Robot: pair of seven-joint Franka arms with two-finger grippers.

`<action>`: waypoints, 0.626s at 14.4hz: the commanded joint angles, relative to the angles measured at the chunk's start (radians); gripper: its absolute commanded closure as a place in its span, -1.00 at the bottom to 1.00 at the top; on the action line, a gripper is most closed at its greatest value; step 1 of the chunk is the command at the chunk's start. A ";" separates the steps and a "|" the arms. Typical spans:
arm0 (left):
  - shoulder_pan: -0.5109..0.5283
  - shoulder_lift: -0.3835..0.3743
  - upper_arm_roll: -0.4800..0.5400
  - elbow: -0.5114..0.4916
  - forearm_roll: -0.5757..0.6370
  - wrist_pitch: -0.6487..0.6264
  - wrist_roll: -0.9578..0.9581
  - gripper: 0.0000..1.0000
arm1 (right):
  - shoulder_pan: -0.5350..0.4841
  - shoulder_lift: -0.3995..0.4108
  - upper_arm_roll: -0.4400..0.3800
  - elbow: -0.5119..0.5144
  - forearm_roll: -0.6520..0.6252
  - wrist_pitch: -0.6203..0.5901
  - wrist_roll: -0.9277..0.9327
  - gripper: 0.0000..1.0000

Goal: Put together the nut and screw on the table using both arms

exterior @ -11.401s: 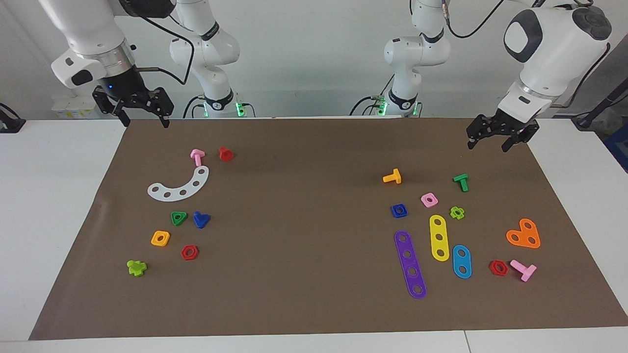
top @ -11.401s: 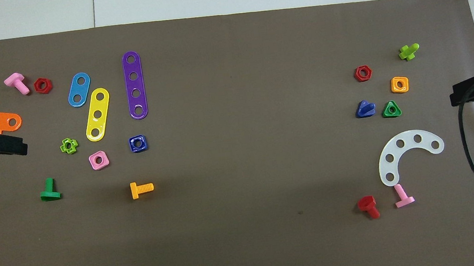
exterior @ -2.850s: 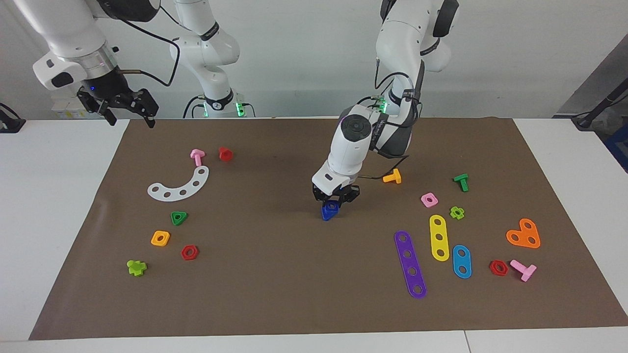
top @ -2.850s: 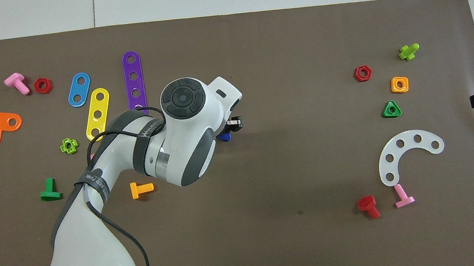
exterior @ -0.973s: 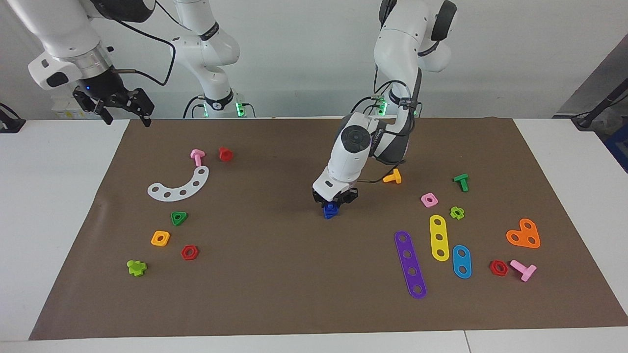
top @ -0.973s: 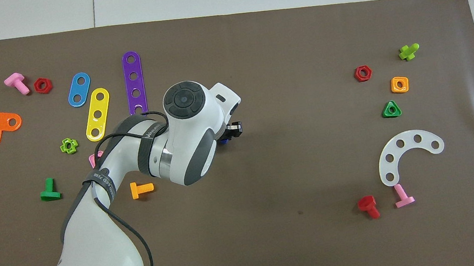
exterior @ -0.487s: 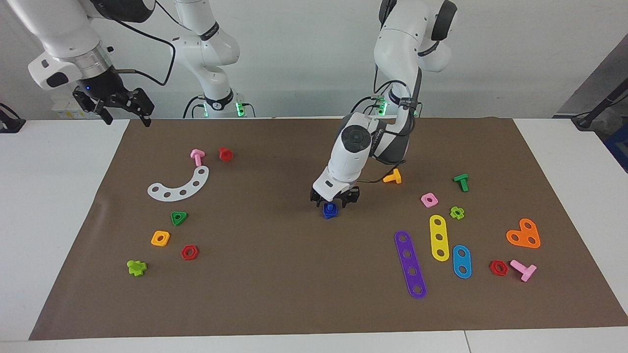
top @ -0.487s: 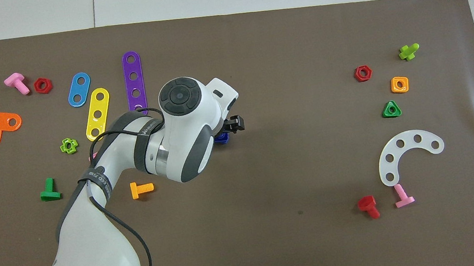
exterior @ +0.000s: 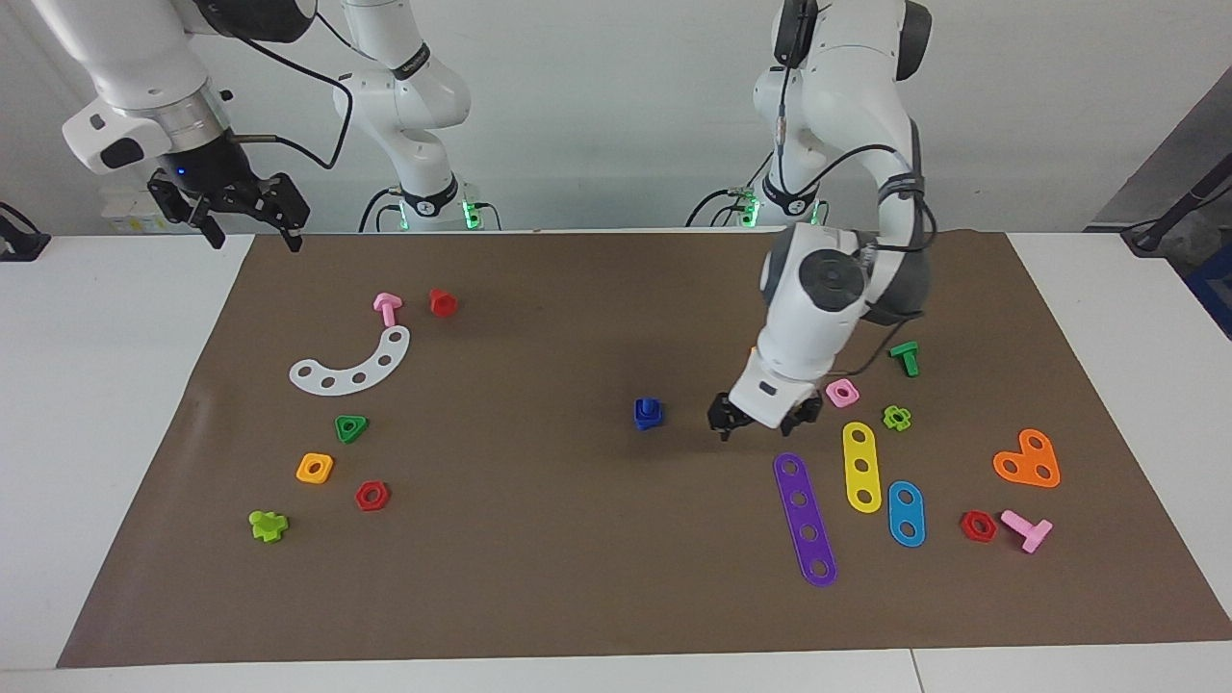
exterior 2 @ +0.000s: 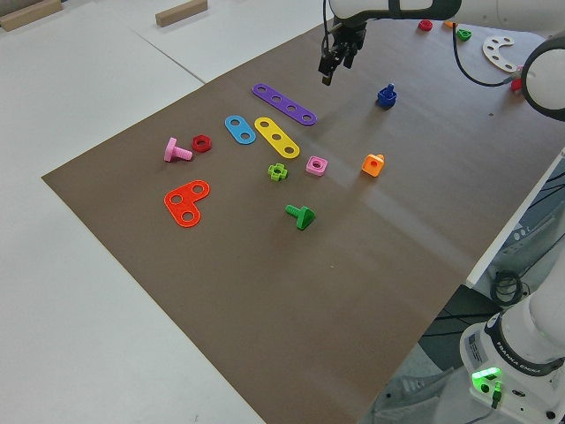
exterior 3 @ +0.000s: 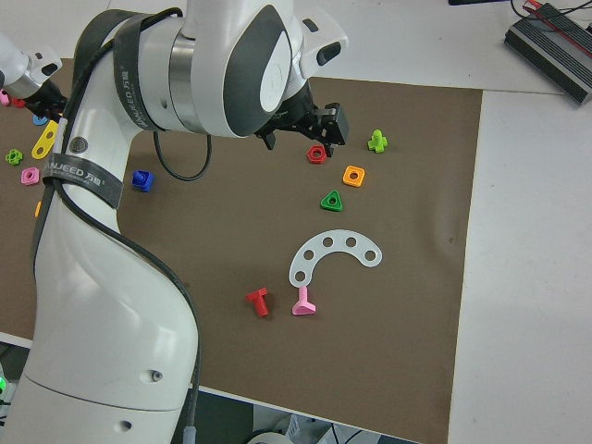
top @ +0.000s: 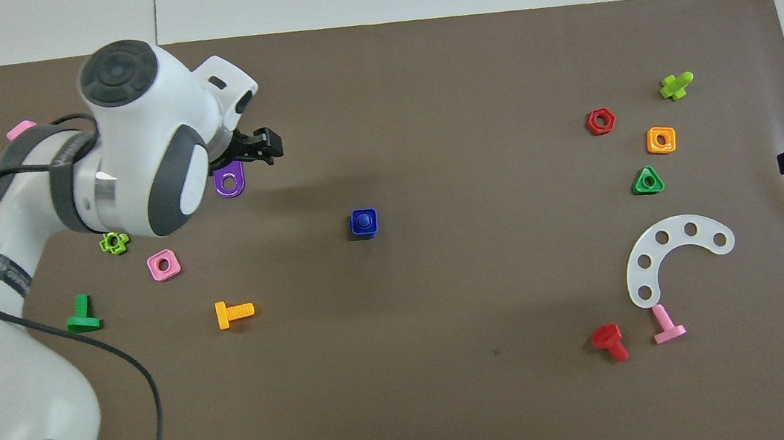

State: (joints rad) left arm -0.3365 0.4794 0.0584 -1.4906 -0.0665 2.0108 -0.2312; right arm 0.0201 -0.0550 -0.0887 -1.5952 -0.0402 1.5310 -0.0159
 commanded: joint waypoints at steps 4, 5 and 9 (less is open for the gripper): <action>0.236 -0.076 -0.011 -0.068 0.008 -0.075 0.364 -1.00 | -0.003 0.001 0.006 0.004 0.002 -0.006 -0.006 -1.00; 0.263 -0.100 -0.012 -0.089 0.008 -0.079 0.390 -1.00 | 0.009 0.001 0.020 0.004 0.003 -0.006 0.007 -1.00; 0.274 -0.220 -0.009 -0.145 0.017 -0.203 0.391 -1.00 | 0.053 -0.002 0.026 -0.006 0.003 -0.002 0.079 -1.00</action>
State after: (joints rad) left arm -0.0592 0.3610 0.0565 -1.5641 -0.0666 1.8666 0.1596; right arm 0.0712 -0.0548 -0.0682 -1.5961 -0.0389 1.5304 0.0451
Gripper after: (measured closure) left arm 0.000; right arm 0.000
